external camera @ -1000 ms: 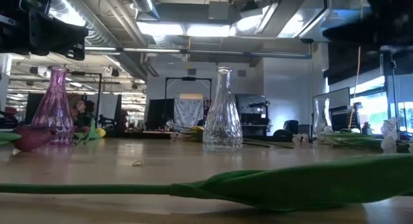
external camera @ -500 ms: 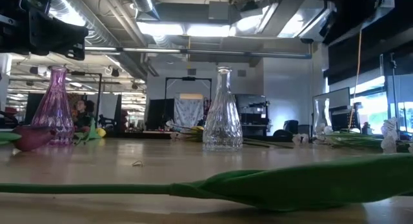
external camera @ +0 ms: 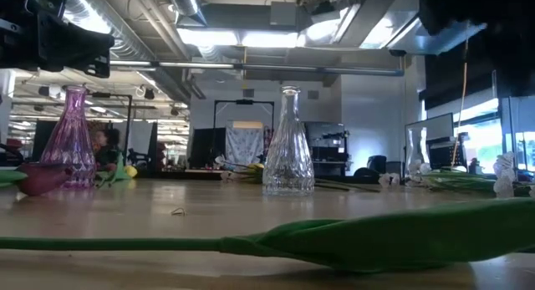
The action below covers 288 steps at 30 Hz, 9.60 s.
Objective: Sort flowers into vase by color
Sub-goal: Put the bottom right white flowers into the bottom transparent vase, then put the right white flowers into the bottom transparent vase
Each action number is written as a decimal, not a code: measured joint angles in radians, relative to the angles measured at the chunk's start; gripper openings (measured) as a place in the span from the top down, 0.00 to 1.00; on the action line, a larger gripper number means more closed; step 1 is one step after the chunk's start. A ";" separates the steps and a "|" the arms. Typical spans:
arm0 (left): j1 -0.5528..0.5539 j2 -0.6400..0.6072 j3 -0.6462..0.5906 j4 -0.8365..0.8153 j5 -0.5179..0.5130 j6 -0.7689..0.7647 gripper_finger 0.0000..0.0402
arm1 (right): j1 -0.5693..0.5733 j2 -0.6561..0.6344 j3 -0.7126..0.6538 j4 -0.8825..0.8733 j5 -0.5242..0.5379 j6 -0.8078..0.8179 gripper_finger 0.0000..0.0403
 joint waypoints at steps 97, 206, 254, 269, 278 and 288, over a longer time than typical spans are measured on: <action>0.000 0.000 -0.001 0.539 -0.042 -0.712 1.00 | -0.197 0.079 0.518 0.406 0.514 -0.762 0.62; -0.001 0.000 -0.001 0.538 -0.200 -0.742 1.00 | -0.290 -0.155 0.424 0.772 0.586 -0.848 1.00; -0.001 0.000 0.000 0.539 -0.199 -0.759 1.00 | -0.205 0.038 0.424 0.847 0.209 -0.941 1.00; -0.001 0.000 0.000 0.537 -0.203 -0.765 1.00 | -0.129 0.036 0.425 0.607 0.309 -0.882 1.00; -0.001 0.000 0.000 0.504 -0.203 -0.766 1.00 | -0.130 0.055 0.424 0.516 0.323 -0.809 0.87; -0.001 0.000 -0.002 0.348 -0.203 -0.814 1.00 | -0.157 0.050 0.512 0.415 0.315 -0.814 0.46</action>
